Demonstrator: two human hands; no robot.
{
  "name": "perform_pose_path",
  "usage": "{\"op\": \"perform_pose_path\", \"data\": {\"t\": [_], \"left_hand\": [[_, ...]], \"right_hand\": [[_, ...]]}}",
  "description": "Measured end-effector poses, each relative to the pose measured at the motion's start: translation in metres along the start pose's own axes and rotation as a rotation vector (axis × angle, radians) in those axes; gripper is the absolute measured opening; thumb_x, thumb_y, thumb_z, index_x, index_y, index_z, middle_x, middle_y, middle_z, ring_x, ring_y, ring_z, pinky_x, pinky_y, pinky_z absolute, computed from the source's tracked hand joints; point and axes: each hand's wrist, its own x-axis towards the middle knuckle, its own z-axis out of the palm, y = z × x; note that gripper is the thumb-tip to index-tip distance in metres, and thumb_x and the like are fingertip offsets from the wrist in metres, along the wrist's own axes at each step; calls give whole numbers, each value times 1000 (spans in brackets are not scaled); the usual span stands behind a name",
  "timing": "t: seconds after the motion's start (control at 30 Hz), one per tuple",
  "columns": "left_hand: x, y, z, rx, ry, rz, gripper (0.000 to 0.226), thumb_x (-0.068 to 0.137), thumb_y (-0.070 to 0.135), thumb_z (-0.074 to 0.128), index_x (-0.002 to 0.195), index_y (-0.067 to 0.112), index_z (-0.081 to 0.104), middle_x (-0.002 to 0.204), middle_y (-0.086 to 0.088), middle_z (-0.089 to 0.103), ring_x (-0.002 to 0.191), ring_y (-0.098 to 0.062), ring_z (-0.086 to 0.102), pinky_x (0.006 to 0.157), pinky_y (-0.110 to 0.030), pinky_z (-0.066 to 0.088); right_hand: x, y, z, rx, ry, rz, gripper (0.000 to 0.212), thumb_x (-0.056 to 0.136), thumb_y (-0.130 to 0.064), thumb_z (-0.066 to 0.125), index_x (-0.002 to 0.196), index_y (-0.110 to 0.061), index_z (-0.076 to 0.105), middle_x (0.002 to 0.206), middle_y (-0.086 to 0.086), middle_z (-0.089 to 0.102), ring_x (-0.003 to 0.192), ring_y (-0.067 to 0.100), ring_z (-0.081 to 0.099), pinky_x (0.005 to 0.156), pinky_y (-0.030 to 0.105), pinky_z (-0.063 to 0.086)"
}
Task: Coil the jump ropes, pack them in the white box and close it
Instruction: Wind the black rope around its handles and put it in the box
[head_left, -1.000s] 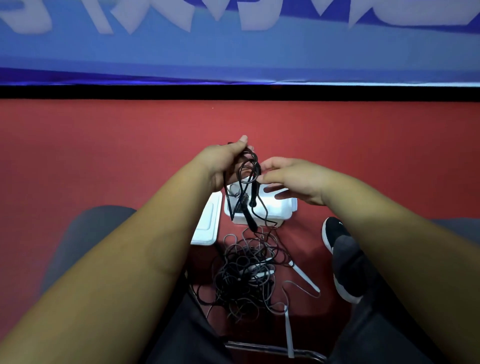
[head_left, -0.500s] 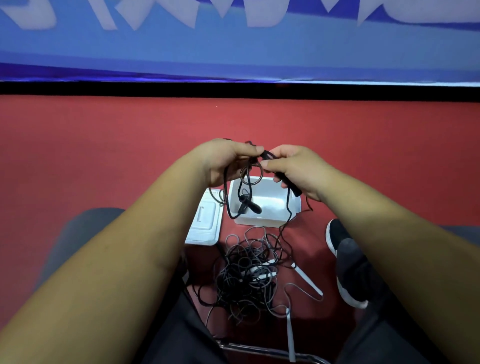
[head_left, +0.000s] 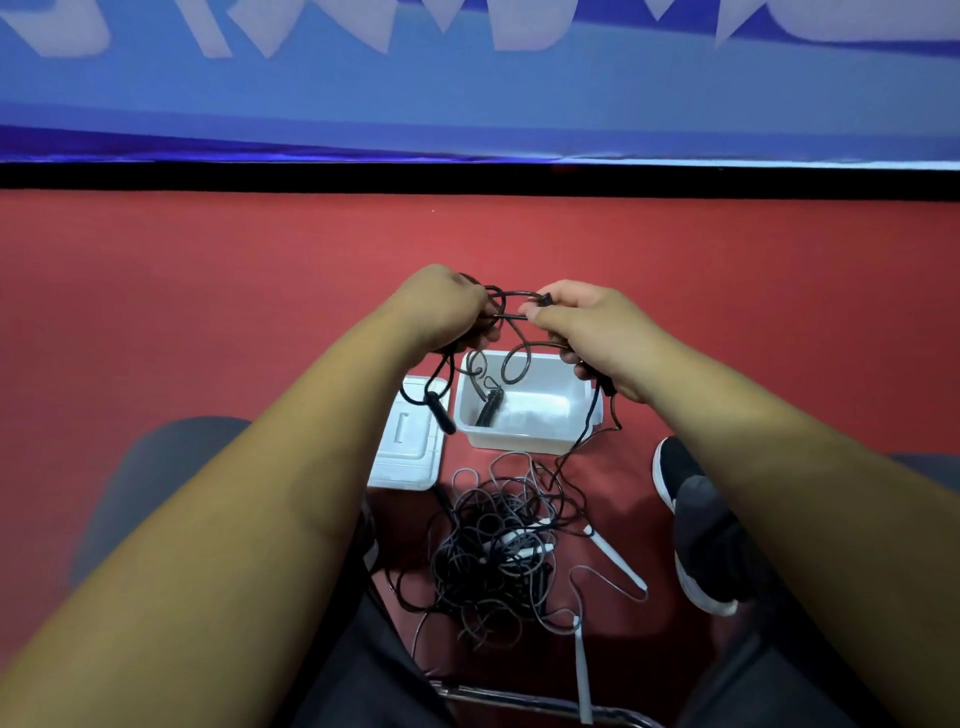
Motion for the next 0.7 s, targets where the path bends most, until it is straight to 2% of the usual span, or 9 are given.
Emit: {"op": "perform_pose_path", "data": {"t": [0.17, 0.27, 0.37, 0.43, 0.47, 0.53, 0.6, 0.67, 0.7], "left_hand": [[-1, -5, -11, 142, 63, -28, 31, 93, 15, 52, 87, 10, 82, 80, -5, 80, 69, -20, 70, 65, -27, 49], [-2, -8, -19, 214, 149, -95, 30, 88, 15, 55, 78, 13, 84, 74, -2, 79, 77, -24, 72, 73, -31, 52], [-5, -7, -21, 43, 104, -161, 34, 91, 12, 48, 81, 7, 80, 83, -6, 80, 89, -23, 78, 89, -38, 55], [-7, -5, -19, -87, 39, -174, 35, 94, 15, 40, 80, 9, 72, 81, -6, 79, 90, -25, 79, 91, -39, 53], [-7, -4, -18, -143, 14, -177, 34, 96, 16, 38, 81, 10, 68, 73, -5, 76, 87, -27, 79, 91, -39, 53], [-9, -3, -18, -181, 2, -170, 32, 96, 17, 38, 87, 8, 68, 56, -1, 55, 71, -28, 76, 88, -44, 58], [-10, -2, -20, -154, 12, -140, 31, 94, 15, 43, 93, 4, 71, 53, 0, 38, 51, -23, 59, 78, -46, 64], [-11, 0, -20, -147, -15, -94, 29, 91, 15, 48, 95, 3, 74, 55, 2, 30, 44, -19, 38, 63, -40, 60], [-12, 1, -20, -135, -25, -62, 28, 90, 15, 50, 95, 4, 75, 57, 2, 27, 45, -19, 30, 56, -34, 52]], "right_hand": [[-4, -2, -6, 4, 3, 15, 23, 96, -44, 75, 85, -23, 77, 63, -2, 34, 53, 16, 34, 49, 25, 32], [-4, -5, -12, -43, 73, 72, 39, 99, -49, 65, 79, -19, 80, 58, -3, 46, 56, 17, 45, 57, 27, 43], [-5, -8, -18, -92, 122, 130, 50, 100, -52, 57, 69, -20, 80, 74, -3, 66, 74, 21, 58, 74, 35, 50], [-6, -5, -22, -229, 180, 115, 56, 102, -57, 52, 71, -24, 83, 78, 0, 61, 75, 22, 54, 73, 35, 46], [-6, -3, -24, -298, 208, 93, 56, 104, -57, 50, 73, -24, 84, 77, 0, 59, 73, 23, 54, 69, 34, 43], [-5, -3, -27, -292, 215, 52, 51, 107, -48, 50, 80, -19, 83, 78, -1, 68, 75, 21, 64, 71, 34, 44], [-2, -5, -28, -9, 147, 61, 41, 109, -37, 50, 91, -15, 79, 79, 1, 77, 70, 18, 71, 77, 36, 53], [0, -5, -29, 199, 73, 76, 36, 111, -33, 50, 102, -12, 77, 76, 3, 72, 53, 16, 59, 65, 38, 58], [0, -4, -29, 187, 51, 74, 33, 111, -33, 51, 106, -12, 77, 74, 2, 66, 49, 14, 48, 56, 34, 55]]}}
